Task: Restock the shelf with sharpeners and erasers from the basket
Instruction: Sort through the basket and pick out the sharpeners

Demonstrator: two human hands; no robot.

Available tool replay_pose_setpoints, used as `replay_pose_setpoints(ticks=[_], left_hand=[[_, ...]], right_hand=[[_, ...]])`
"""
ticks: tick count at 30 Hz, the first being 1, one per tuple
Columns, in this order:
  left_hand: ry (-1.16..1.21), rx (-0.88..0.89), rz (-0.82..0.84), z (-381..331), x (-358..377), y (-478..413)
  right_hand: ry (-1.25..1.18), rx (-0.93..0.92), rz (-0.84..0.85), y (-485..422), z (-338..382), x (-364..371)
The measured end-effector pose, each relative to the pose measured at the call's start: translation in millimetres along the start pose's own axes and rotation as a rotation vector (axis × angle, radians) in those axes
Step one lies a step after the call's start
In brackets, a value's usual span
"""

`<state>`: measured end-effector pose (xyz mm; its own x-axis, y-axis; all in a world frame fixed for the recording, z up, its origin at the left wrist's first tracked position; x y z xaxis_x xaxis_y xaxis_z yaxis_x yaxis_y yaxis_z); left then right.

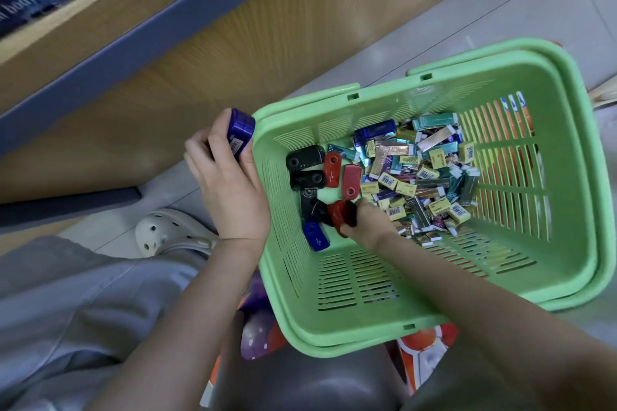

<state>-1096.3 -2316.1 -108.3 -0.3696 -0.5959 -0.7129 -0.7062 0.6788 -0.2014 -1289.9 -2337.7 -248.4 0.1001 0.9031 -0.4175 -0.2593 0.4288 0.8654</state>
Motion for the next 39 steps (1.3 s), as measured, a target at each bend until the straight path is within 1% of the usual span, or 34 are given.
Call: replay_pose_setpoints(ticks=[2,5,7,8,9,10,11,12,13,14,15,19,21,23,24,26,28,29,30,32,33,34,37,39], left_hand=[[-0.004,0.016,-0.001,0,0,0],[0.003,0.029,0.004,0,0,0],[0.001,0.039,0.001,0,1,0],[0.000,0.042,-0.003,0,1,0],[-0.001,0.043,-0.005,0,1,0],[-0.003,0.040,-0.005,0,1,-1],[-0.003,0.036,-0.006,0,1,-1],[-0.002,0.032,-0.007,0,1,-1],[-0.003,0.032,-0.008,0,1,-2],[-0.004,0.035,-0.008,0,1,-2],[-0.008,0.036,-0.008,1,1,-1],[-0.016,0.021,-0.010,0,1,-2],[-0.016,0.027,-0.011,1,2,-1],[-0.008,0.027,-0.015,1,2,-1],[-0.004,0.023,-0.016,1,3,-1],[0.008,0.016,-0.019,1,3,-2],[0.023,0.000,-0.017,0,2,-2],[0.031,-0.010,-0.012,0,2,-2],[0.038,-0.018,-0.005,-1,2,-2],[0.039,-0.027,0.005,-2,2,-2],[0.031,-0.027,0.006,-2,2,-1],[0.021,-0.030,0.007,-2,2,-1],[0.005,-0.050,0.013,-2,2,-2],[0.000,-0.055,0.014,-2,2,-2]], right_hand=[[0.049,0.021,0.061,-1,7,7],[0.303,-0.031,0.126,-1,15,7],[0.459,-0.071,0.132,3,19,2],[0.476,-0.086,0.100,5,19,-3],[0.445,-0.109,0.021,7,20,-11],[0.390,-0.141,-0.113,9,19,-22],[0.358,-0.185,-0.296,9,19,-36],[0.367,-0.234,-0.490,8,19,-52],[0.399,-0.276,-0.649,4,18,-66],[0.425,-0.297,-0.742,-3,16,-79],[0.469,-0.292,-0.749,-9,15,-88],[0.847,-0.204,-0.571,-24,13,-101],[0.935,-0.171,-0.567,-26,15,-104],[0.927,-0.130,-0.584,-27,18,-108],[0.879,-0.102,-0.602,-27,17,-109],[0.693,-0.087,-0.655,-22,17,-108],[0.451,-0.168,-0.650,-9,21,-95],[0.324,-0.235,-0.604,0,26,-84],[0.204,-0.288,-0.521,7,32,-69],[0.047,-0.297,-0.289,13,46,-36],[0.002,-0.271,-0.201,12,52,-21],[-0.033,-0.238,-0.148,9,56,-9],[-0.085,-0.158,-0.074,-1,63,9],[-0.021,-0.144,-0.027,-2,63,12]])
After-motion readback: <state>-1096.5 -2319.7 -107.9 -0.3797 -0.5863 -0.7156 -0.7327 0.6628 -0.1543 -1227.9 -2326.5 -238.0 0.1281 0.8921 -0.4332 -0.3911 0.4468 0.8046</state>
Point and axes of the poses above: each hand's wrist, its own y-axis away from the middle knuckle, its own x-axis out of the palm, z = x × y, the point moved 2 cm from there along -y, towards the middle knuckle, and after that the axes turned 7 degrees about y, right-handed, at the moved point
